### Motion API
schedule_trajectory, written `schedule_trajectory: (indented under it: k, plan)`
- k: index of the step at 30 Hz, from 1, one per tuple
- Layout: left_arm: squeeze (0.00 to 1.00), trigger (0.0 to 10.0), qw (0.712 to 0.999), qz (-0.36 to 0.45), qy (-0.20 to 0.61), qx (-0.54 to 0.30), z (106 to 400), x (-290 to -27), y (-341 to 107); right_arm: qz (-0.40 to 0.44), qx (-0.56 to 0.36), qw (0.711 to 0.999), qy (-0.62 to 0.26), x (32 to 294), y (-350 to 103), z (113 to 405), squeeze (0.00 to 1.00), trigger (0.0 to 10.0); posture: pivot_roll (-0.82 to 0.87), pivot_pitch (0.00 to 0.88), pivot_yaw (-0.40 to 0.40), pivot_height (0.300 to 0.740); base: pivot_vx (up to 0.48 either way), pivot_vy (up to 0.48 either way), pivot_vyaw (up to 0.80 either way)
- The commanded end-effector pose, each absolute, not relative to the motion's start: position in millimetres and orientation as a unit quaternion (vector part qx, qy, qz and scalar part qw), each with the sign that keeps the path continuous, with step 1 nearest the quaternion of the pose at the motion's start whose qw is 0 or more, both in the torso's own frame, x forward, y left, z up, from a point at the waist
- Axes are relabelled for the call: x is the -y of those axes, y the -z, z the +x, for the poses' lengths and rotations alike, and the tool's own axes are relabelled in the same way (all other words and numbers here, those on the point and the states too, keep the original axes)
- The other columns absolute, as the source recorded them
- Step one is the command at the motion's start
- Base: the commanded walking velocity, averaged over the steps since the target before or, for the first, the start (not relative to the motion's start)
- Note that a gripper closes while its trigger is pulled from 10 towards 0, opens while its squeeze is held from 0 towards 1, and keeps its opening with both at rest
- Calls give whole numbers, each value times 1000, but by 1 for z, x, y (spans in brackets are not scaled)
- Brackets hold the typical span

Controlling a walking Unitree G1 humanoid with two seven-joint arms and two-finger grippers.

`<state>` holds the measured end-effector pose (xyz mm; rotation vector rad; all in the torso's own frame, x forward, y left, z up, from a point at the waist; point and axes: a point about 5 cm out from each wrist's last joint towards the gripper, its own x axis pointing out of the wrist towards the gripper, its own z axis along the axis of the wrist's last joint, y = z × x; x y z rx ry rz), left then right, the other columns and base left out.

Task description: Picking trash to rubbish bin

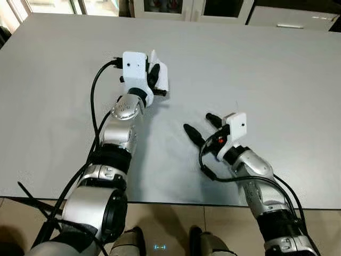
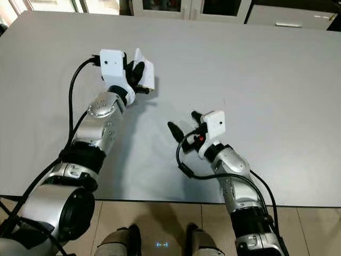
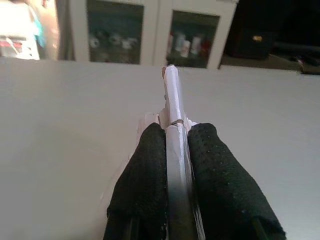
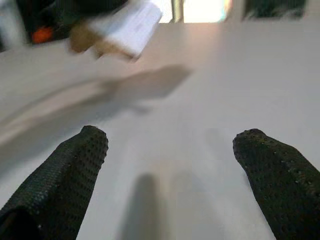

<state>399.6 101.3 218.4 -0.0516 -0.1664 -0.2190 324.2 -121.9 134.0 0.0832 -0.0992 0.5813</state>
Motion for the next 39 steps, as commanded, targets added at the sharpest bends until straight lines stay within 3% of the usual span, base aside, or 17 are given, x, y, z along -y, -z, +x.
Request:
schedule_trajectory:
  k: [1,3,7,15,39]
  plan:
    - [0,10000,989,-14,99,111,396,-102,-223,39,68,966,-245,129,-140,329,0,10000,-53,103,-31,740,0,0,0]
    - [0,10000,988,-4,82,132,395,-103,-224,46,103,977,-179,136,-156,338,0,10000,-52,94,-38,740,0,0,0]
    - [0,10000,987,39,63,142,389,-107,-218,24,127,981,-142,139,-166,344,0,10000,-51,78,-45,740,0,0,0]
    - [0,10000,987,39,49,148,376,-110,-202,32,181,981,-62,134,-187,352,0,10000,-50,54,-54,740,0,0,0]
    - [0,10000,987,41,38,152,367,-106,-195,33,168,985,-21,129,-176,355,0,10000,-46,60,-64,740,0,0,0]
